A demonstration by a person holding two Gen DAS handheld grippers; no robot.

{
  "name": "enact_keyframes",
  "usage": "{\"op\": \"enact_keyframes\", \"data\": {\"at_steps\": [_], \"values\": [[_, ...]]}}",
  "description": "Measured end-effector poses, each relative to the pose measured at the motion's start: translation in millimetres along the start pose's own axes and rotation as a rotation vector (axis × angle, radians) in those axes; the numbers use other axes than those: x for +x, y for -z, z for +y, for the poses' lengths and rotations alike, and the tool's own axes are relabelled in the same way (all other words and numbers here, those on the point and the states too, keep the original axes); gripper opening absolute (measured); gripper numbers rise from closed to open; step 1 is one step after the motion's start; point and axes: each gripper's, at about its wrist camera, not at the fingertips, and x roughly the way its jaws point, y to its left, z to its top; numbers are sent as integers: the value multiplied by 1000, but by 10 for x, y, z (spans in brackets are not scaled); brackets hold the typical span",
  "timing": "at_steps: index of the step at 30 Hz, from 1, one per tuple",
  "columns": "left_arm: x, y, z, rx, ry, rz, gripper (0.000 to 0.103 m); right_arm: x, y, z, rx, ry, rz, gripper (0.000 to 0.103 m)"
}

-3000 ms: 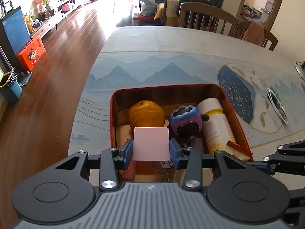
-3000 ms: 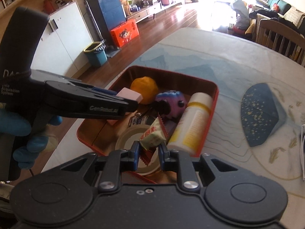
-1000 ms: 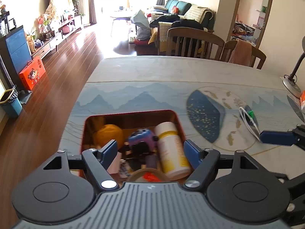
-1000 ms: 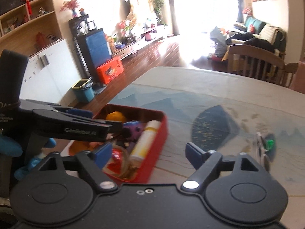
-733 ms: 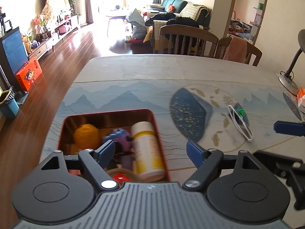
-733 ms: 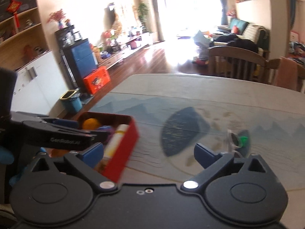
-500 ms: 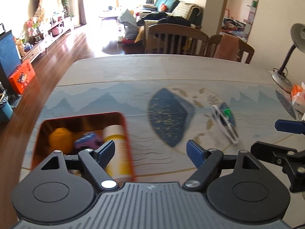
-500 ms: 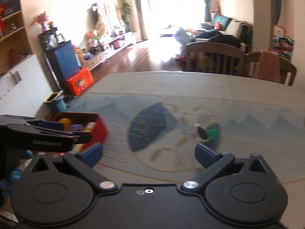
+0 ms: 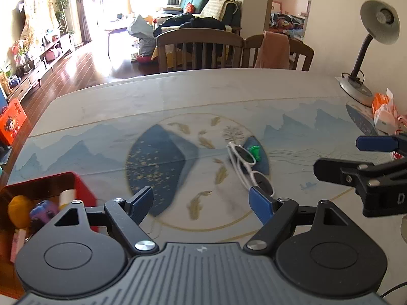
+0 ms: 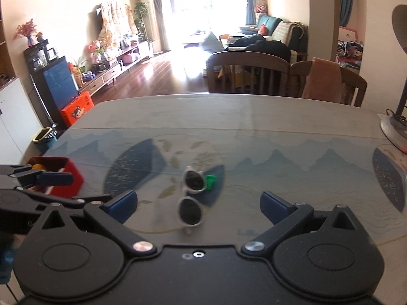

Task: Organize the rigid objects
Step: 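Withdraw both tools from the tin box toward the white sunglasses and green object, then grasp the white sunglasses with the left tool while the right tool grasps the small green object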

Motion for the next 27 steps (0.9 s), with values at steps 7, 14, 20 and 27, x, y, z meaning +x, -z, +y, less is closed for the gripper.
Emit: {"op": "enact_keyframes", "data": {"at_steps": [7,14,20,27], "values": [[301,-78,-258,9,2,29,82,292,-35,-306,17,23,49,103],[659,-124,-389,9,-3,71,82,615,-60,-513,8,26,105,102],[910,-200,-590,57,9,90,82,783,-91,-649,16,17,125,102],[1191,-209,-740,100,3,119,82,923,-81,-718,20,-5,155,100]]}}
